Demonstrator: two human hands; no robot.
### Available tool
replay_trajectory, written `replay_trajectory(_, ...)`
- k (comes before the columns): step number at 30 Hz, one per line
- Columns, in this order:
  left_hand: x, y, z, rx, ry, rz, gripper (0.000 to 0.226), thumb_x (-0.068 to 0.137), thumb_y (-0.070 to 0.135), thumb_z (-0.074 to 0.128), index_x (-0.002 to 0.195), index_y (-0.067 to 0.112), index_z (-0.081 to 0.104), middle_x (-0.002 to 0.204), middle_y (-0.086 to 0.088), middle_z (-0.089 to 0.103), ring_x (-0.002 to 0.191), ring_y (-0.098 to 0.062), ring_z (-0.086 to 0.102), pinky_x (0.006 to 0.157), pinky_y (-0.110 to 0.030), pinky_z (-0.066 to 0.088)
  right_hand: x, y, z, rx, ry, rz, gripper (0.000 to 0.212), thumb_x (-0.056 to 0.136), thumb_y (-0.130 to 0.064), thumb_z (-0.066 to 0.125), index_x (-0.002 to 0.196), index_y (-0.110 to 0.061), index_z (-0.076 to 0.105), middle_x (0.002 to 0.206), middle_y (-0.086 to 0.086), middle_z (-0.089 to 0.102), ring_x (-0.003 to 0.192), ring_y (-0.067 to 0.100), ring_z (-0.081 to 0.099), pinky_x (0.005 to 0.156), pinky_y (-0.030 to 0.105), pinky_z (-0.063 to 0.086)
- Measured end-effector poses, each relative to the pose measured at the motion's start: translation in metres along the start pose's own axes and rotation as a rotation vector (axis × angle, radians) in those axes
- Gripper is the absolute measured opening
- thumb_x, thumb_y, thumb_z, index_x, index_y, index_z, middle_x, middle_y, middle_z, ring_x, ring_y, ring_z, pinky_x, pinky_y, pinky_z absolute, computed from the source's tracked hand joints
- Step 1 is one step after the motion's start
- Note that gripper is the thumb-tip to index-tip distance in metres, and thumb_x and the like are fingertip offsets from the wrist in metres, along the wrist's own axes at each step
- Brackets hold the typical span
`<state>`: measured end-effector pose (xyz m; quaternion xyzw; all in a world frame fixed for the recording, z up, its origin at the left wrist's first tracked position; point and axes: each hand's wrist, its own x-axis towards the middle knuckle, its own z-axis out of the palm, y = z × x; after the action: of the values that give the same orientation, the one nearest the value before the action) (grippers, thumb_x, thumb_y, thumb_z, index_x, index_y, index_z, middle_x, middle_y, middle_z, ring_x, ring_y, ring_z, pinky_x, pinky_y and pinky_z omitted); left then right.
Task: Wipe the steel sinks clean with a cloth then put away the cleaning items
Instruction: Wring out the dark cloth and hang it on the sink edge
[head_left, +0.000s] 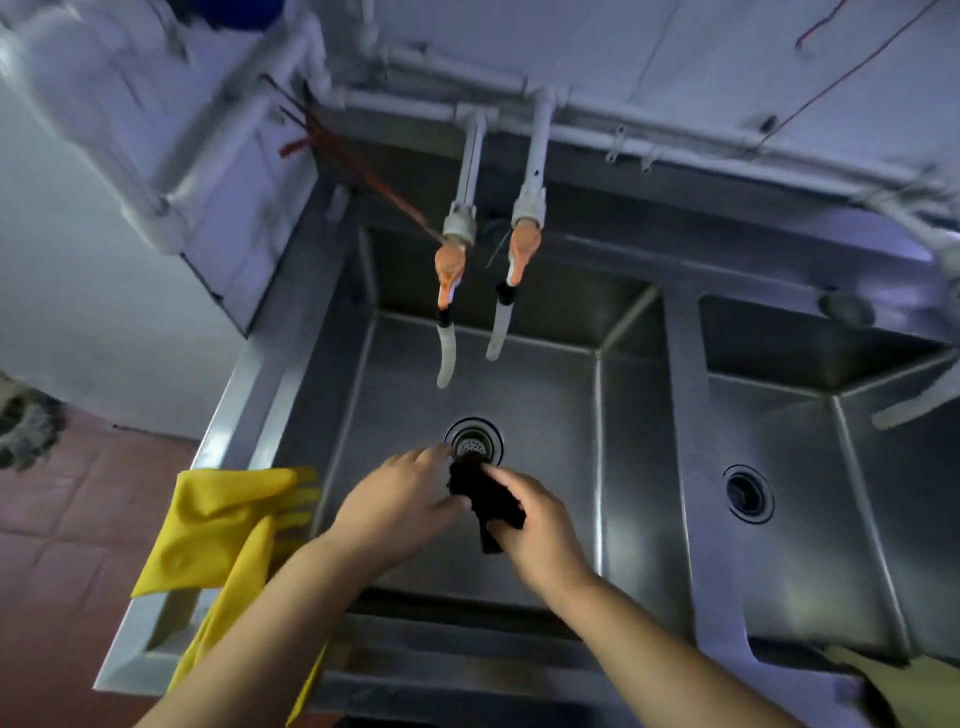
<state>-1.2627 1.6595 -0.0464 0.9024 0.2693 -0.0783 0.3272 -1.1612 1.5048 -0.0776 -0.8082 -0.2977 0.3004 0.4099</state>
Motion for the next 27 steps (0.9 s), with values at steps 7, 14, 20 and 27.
replay_trajectory(7, -0.012, 0.062, -0.044, -0.652, -0.016, -0.063, 0.020, 0.071, 0.031, 0.076, 0.081, 0.019, 0.064, 0.072, 0.001, 0.069, 0.063, -0.006, 0.067, 0.056, -0.025, 0.052, -0.036, -0.056, -0.037, -0.119, 0.172, -0.281, 0.083, 0.078, -0.002, 0.068, 0.140, -0.040, 0.027, 0.125, -0.021, 0.042, 0.114, -0.002, 0.050, 0.093, 0.017, 0.046)
replay_trajectory(14, -0.032, 0.109, -0.074, -0.741, 0.040, 0.076, 0.012, 0.081, 0.006, 0.065, 0.080, 0.016, 0.060, 0.075, -0.002, 0.066, 0.072, -0.018, 0.064, 0.061, -0.033, 0.053, -0.056, -0.082, -0.067, 0.067, 0.260, 0.005, 0.074, 0.067, -0.009, 0.081, 0.127, -0.033, 0.046, 0.111, -0.012, 0.055, 0.094, 0.005, 0.059, 0.080, 0.019, 0.052)
replay_trajectory(20, -0.036, 0.120, -0.070, -0.751, 0.093, 0.070, 0.013, 0.085, 0.007, 0.060, 0.084, 0.019, 0.057, 0.082, -0.005, 0.064, 0.080, -0.022, 0.062, 0.064, -0.032, 0.052, -0.061, -0.085, -0.097, -0.232, 0.113, 0.179, 0.029, 0.057, -0.029, 0.079, 0.070, -0.032, 0.053, 0.070, -0.014, 0.058, 0.066, -0.002, 0.056, 0.053, 0.015, 0.044)
replay_trajectory(27, -0.040, 0.115, -0.027, -0.921, 0.151, -0.163, 0.008, 0.092, 0.015, 0.054, 0.087, 0.020, 0.051, 0.080, -0.011, 0.060, 0.066, -0.024, 0.059, 0.047, -0.032, 0.048, -0.086, -0.068, -0.123, -0.110, 0.024, 0.205, 0.019, 0.063, -0.020, 0.070, 0.069, -0.022, 0.053, 0.065, -0.006, 0.057, 0.055, 0.004, 0.057, 0.050, 0.020, 0.042)
